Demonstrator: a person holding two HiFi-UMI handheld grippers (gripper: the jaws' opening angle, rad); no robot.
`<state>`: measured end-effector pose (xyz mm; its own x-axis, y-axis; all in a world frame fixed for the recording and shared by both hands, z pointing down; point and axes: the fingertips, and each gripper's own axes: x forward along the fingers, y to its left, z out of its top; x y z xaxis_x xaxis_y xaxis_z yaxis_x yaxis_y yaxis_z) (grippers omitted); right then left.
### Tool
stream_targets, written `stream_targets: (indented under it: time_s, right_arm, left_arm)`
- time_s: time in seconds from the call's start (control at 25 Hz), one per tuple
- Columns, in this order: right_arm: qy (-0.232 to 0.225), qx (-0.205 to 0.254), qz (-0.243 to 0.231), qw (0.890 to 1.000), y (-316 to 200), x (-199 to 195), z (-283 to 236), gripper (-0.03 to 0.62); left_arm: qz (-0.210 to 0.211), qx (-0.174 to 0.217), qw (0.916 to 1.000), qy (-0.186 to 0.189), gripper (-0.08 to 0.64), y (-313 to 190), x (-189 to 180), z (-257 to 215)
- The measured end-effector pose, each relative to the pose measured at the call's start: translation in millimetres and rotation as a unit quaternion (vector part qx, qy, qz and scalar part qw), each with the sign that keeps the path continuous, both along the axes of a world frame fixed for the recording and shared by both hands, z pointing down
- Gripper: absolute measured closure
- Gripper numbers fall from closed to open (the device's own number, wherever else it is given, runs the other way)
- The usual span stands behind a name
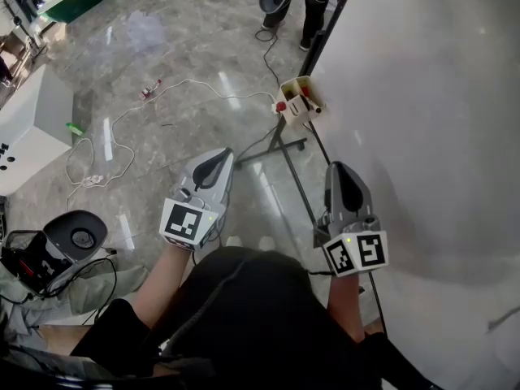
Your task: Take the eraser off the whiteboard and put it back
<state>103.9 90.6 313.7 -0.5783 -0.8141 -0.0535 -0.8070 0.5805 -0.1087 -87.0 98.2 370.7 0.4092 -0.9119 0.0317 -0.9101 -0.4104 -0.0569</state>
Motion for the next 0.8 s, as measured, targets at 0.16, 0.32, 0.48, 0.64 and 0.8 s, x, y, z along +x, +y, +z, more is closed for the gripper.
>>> stream_targets:
  time_s: [0.16, 0.32, 0.48, 0.64, 0.8]
  right_arm:
    - [0.004, -0.001, 0.001, 1.0, 5, -10, 3, 0.583]
    - [0.012, -0.002, -0.001, 1.0, 11, -22, 5, 0.583]
    - [0.02, -0.001, 0.001, 1.0, 16, -32, 5, 0.583]
    - [0.023, -0.005, 0.006, 1.0, 13, -35, 9, 0.583]
    - [0.023, -0.01, 0.009, 1.0, 3, -31, 13, 0.583]
  left_arm:
    - [0.006, 0.002, 1.0, -0.004, 0.554, 5, -11, 6]
    - [0.002, -0.005, 1.0, 0.006, 0.554, 11, -21, 7]
    - [-0.003, -0.01, 0.9999, 0.012, 0.554, 17, -33, 8]
    - [-0.002, -0.012, 0.9998, 0.014, 0.554, 15, -38, 13]
    - [0.002, -0.017, 0.9998, 0.013, 0.554, 5, -34, 17]
